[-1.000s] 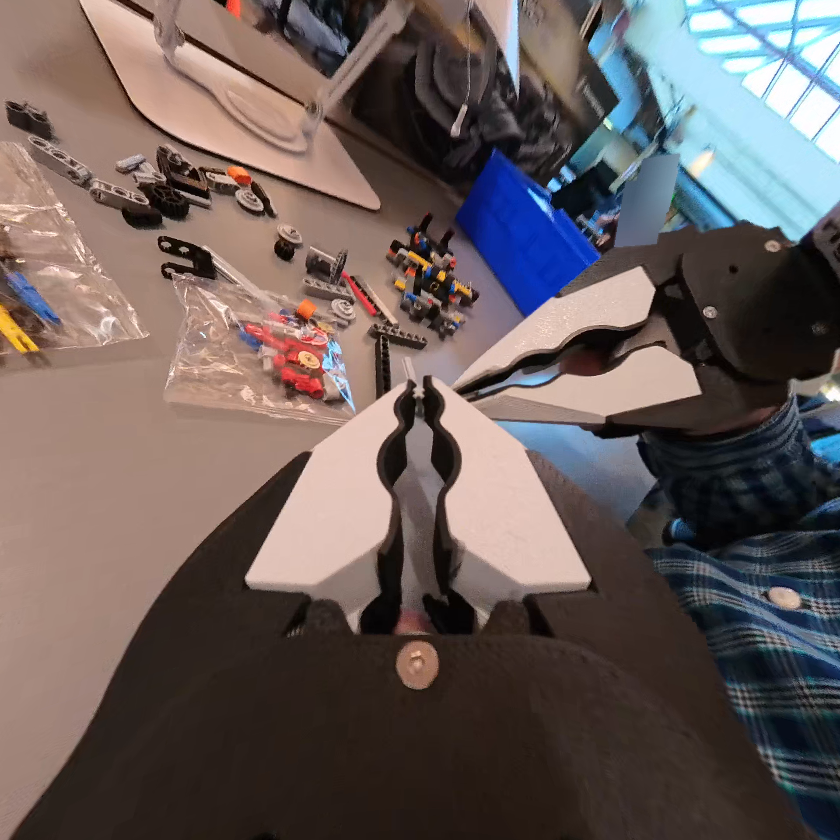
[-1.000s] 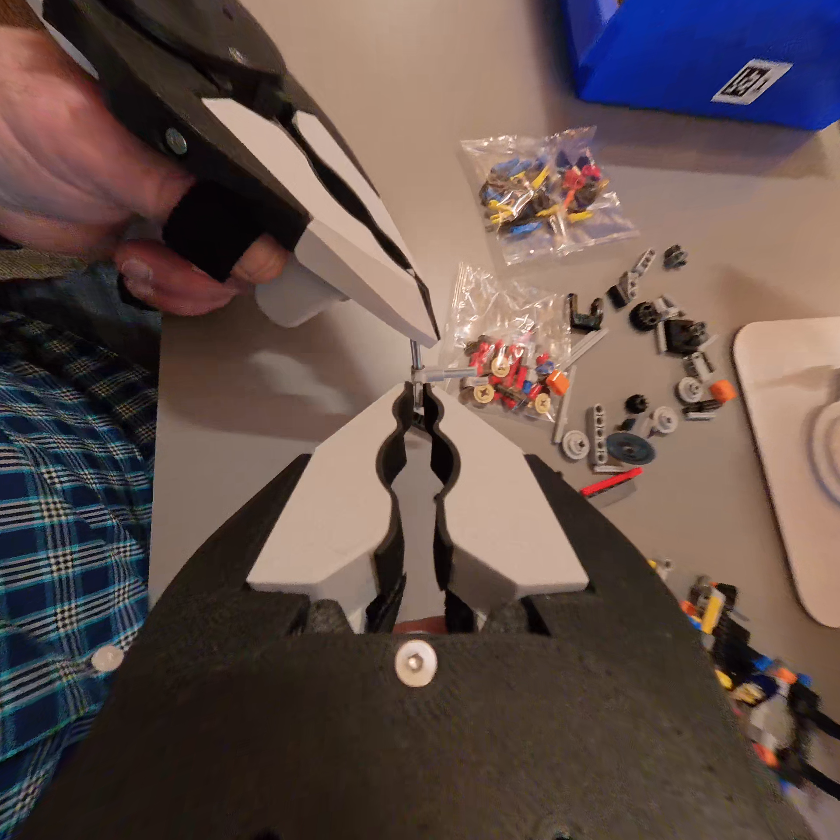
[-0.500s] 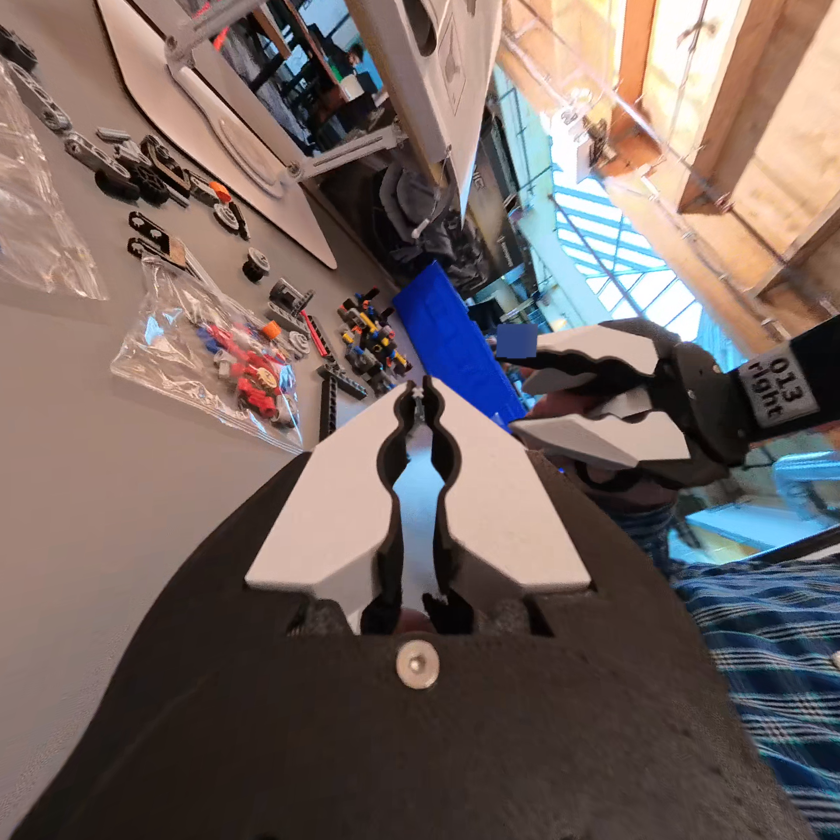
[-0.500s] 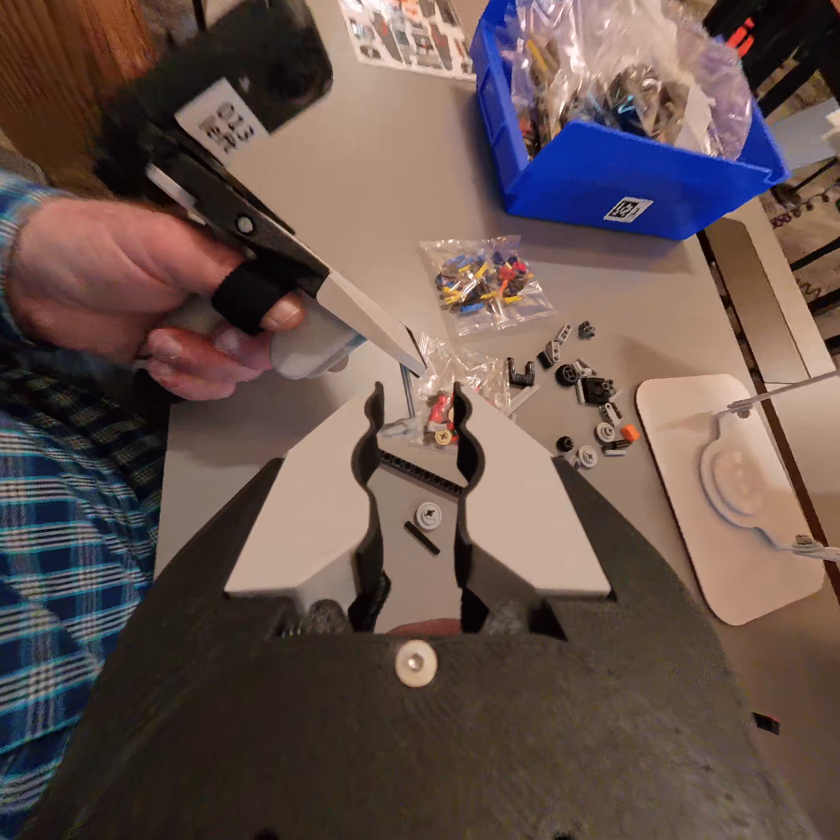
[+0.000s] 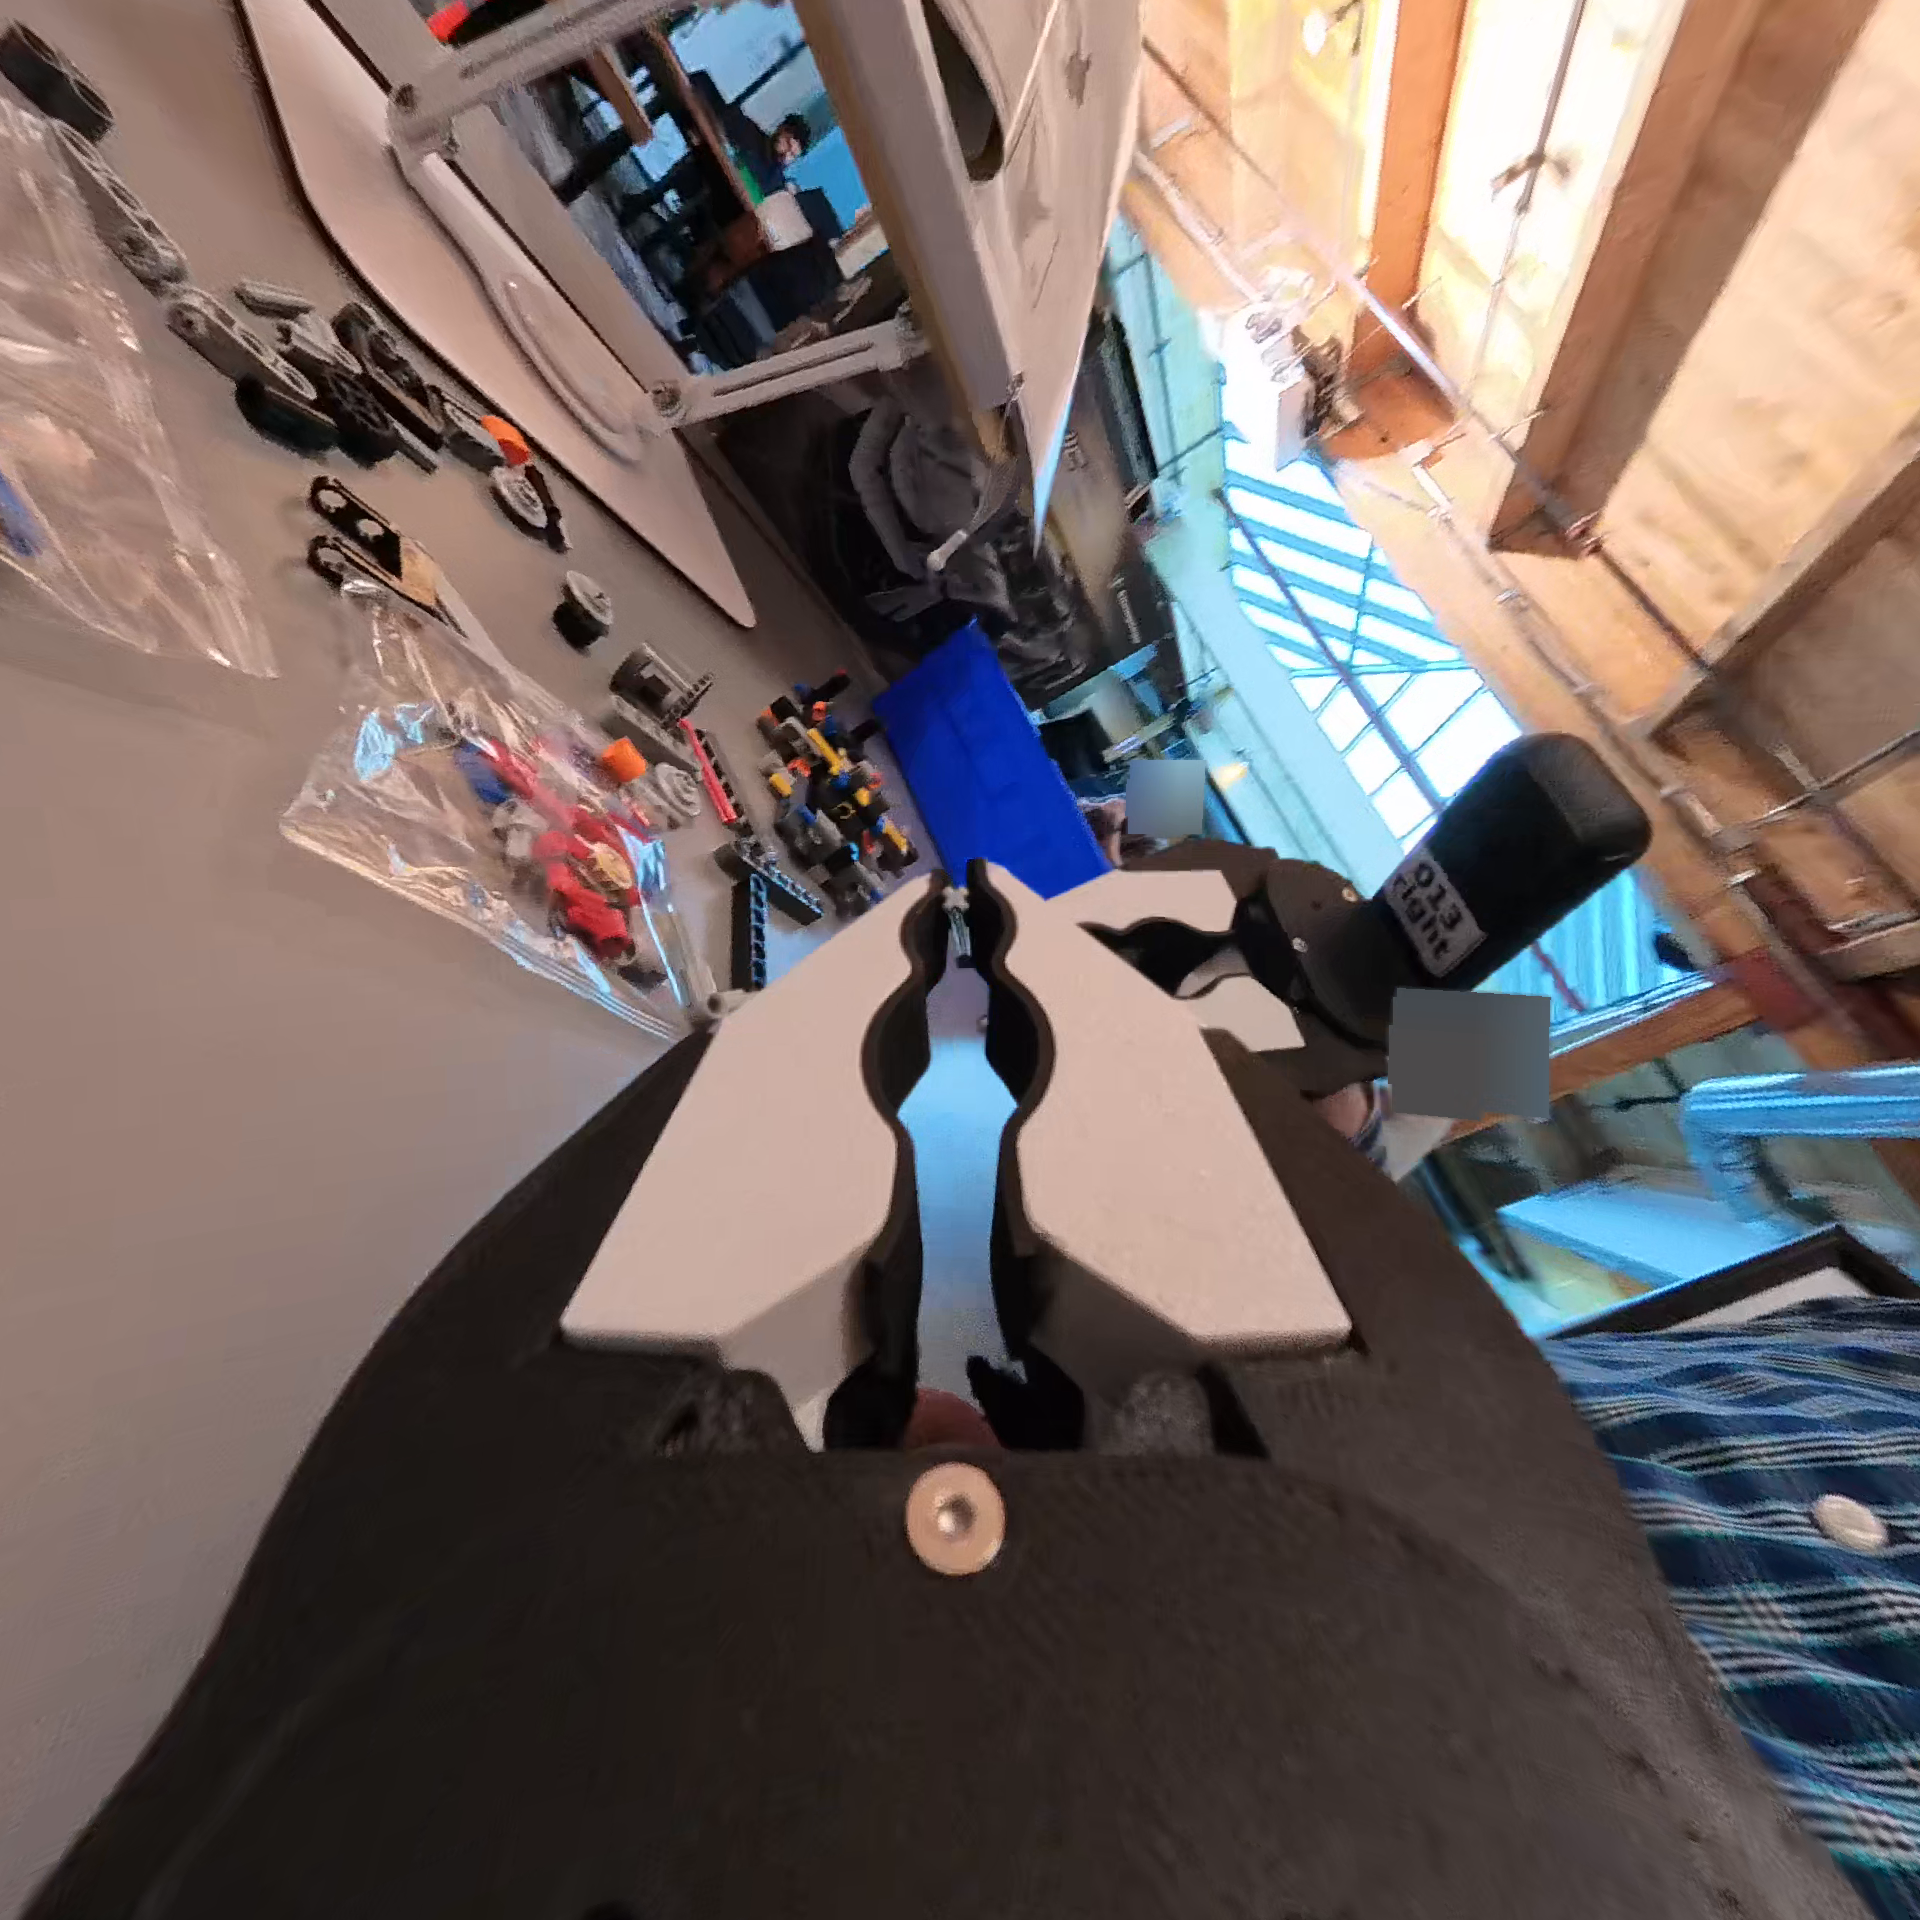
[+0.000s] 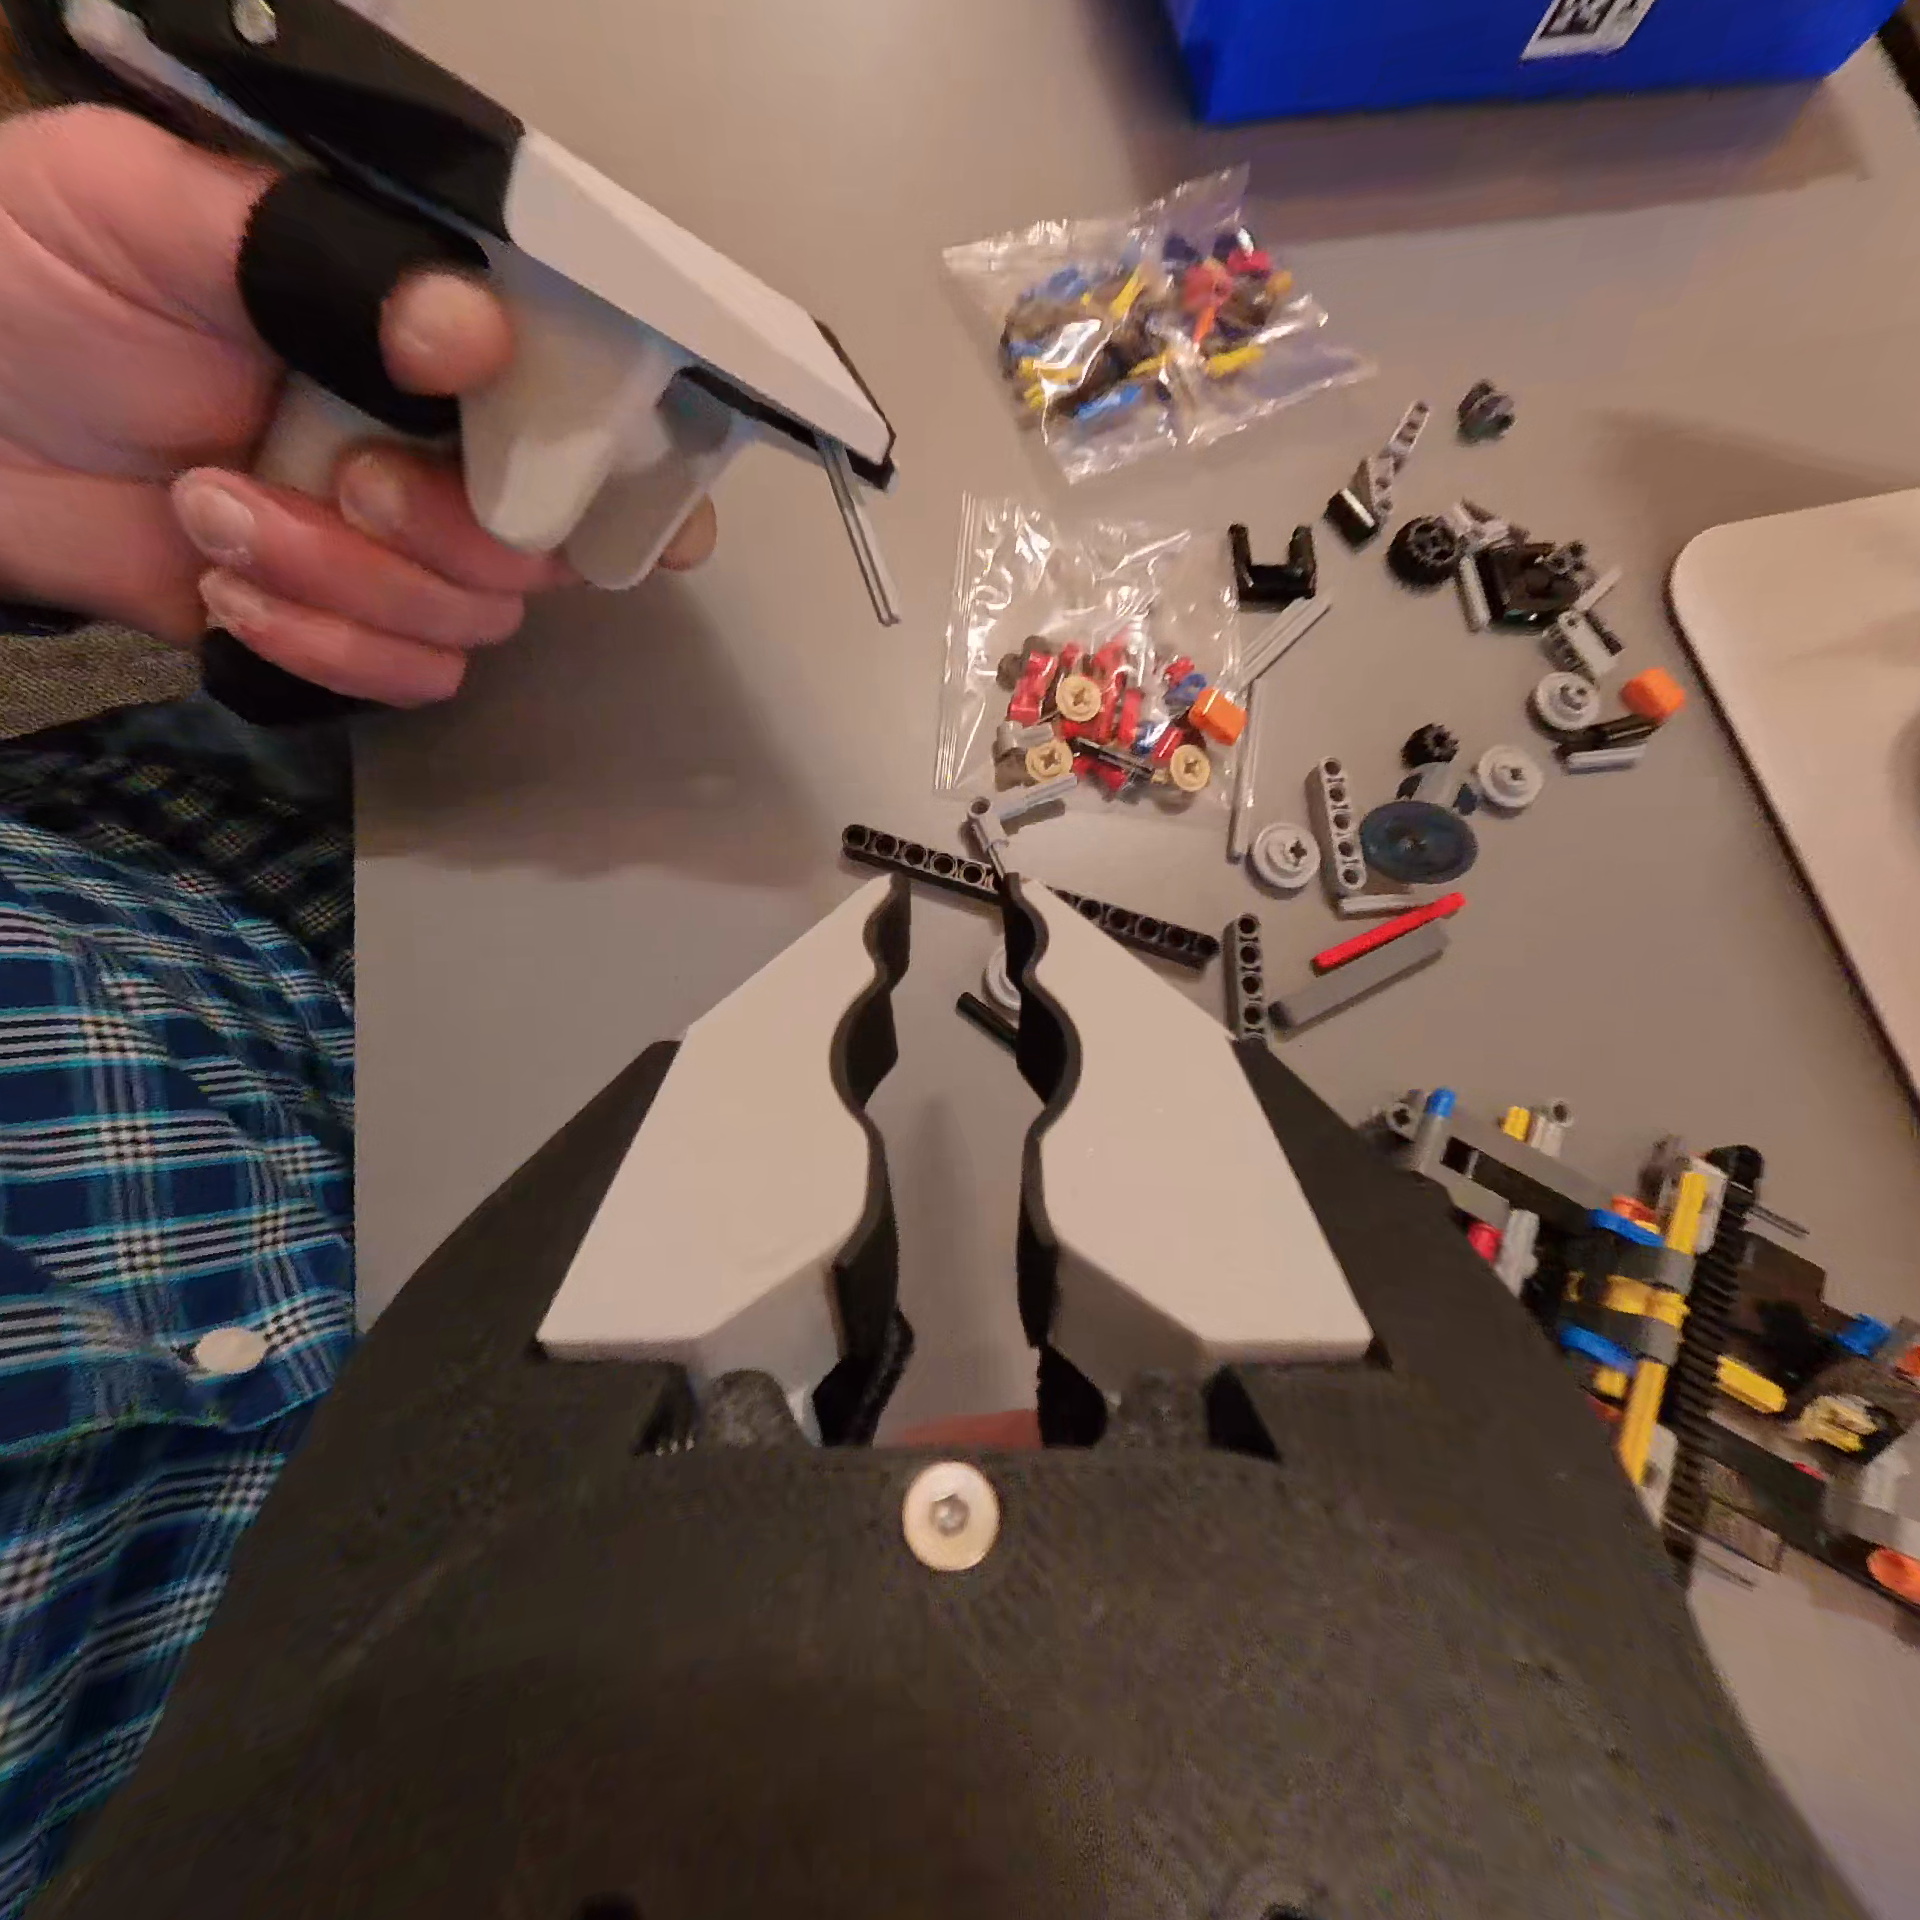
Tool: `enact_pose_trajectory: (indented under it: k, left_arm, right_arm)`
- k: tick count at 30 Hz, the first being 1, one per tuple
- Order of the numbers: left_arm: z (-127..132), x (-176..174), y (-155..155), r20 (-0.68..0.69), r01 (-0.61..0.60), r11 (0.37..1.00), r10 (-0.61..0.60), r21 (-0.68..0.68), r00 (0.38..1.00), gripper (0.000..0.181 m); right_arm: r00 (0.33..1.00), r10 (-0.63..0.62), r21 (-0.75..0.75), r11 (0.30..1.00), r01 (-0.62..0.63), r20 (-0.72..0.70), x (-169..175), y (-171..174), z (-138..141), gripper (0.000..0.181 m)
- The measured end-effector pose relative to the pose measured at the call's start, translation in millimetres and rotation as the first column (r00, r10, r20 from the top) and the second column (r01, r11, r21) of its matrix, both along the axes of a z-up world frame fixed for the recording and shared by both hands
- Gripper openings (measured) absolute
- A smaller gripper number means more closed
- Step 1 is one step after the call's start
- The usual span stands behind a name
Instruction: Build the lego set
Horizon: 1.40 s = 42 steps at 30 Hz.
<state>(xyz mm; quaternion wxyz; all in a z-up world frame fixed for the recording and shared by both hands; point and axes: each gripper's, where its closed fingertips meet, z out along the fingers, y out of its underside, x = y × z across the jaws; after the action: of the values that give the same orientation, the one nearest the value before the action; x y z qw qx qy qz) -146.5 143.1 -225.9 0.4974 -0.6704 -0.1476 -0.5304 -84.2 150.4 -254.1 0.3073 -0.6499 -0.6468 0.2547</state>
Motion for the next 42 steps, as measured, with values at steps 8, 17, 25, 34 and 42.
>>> enact_pose_trajectory:
  k: [8, 17, 25, 34, 42]
  left_arm:
    - [-3.5, -2.8, 0.7, -0.016, -0.022, 1.0, 0.021, -0.022, 1.0, 0.001]
    - [-4.8, -5.5, 1.2, 0.0, -0.031, 0.999, 0.031, -0.034, 1.0, 0.001]
    - [20.3, -14.9, 0.2, 0.238, -0.052, 0.997, 0.037, 0.056, 0.971, 0.001]
    - [66.7, -25.5, -4.1, 0.494, -0.124, 0.967, -0.001, 0.221, 0.869, 0.001]
    - [76.3, -26.5, -8.7, 0.552, -0.135, 0.955, -0.034, 0.264, 0.833, 0.0]
  right_arm:
    - [0.996, -0.017, 0.088, 0.996, 0.01, 0.084, -26.6, 11.7, -37.4, 0.01]
    - [0.987, -0.018, 0.018, 1.0, 0.015, 0.16, -37.5, 17.6, -58.4, 0.006]
    - [0.935, 0.0, -0.132, 0.99, -0.05, -0.356, -51.2, 2.1, 37.3, 0.006]
    - [0.706, -0.114, -0.346, 0.918, -0.195, -0.699, -63.5, -14.2, 98.4, 0.005]
    - [0.642, -0.184, -0.439, 0.859, -0.263, -0.744, -69.7, -19.5, 105.4, 0.004]
